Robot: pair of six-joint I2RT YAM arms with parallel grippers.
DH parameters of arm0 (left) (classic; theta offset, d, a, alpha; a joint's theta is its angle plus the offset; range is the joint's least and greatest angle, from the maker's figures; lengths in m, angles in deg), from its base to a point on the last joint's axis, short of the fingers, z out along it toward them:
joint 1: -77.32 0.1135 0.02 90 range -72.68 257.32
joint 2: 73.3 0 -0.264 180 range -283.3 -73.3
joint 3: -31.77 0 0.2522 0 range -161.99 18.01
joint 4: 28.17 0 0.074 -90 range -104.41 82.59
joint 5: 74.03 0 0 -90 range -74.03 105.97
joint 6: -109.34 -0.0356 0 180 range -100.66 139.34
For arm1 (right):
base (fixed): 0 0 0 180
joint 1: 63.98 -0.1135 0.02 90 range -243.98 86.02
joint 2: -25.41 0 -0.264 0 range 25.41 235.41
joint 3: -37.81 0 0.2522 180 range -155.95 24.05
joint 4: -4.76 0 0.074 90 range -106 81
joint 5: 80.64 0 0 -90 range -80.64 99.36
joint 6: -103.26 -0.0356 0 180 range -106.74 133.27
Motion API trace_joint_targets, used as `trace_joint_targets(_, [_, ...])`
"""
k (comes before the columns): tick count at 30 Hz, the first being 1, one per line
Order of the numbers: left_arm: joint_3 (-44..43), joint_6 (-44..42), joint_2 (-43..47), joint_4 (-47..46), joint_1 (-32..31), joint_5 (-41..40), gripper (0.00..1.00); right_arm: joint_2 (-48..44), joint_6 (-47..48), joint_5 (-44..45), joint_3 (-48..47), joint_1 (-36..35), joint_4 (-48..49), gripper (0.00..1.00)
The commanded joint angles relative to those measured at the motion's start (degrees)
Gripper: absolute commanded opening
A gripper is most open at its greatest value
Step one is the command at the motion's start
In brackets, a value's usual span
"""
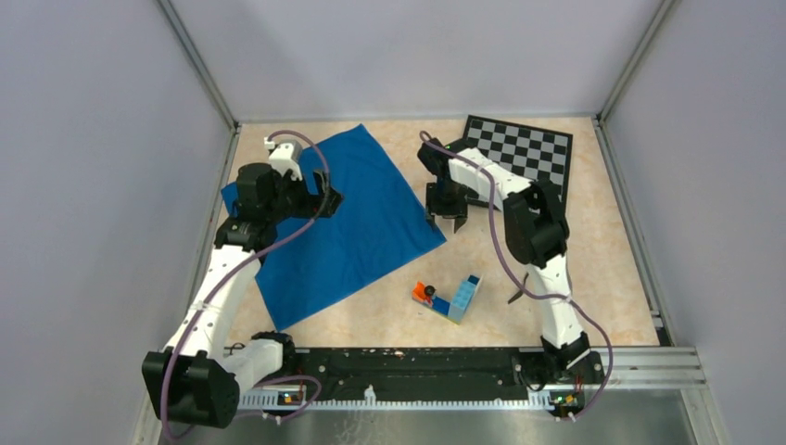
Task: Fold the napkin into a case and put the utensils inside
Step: Pick up the flattened napkin from the center of the board.
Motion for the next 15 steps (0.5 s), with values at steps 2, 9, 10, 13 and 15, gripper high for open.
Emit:
trace_joint_targets(2, [1.23,-1.05,3.05,-3.96,0.06,0.33,0.99,4.88,-3.72,4.10,-7.73,-2.52,-8.80,0.55])
trace_joint_targets(9, [1.51,-0.96,3.23,-3.99,0.13,0.67,0.99,5.92,-5.26,2.59,-6.70,-3.21,-7.85,0.49])
trace_joint_targets(10, [1.51,-0.89,3.24,-4.05,0.17,0.77,0.99,5.95,-5.37,2.61,-6.24,-3.15,-7.31,0.49])
trace_joint_targets(13, [1.63,-0.87,3.18,-4.11,0.18,0.86,0.99,5.75,-5.77,2.00,-4.29,-3.21,-5.71,0.49])
trace_joint_targets(15, [1.67,-0.96,3.12,-4.12,0.17,0.81,0.99,5.42,-6.09,1.51,-2.67,-3.14,-3.99,0.49])
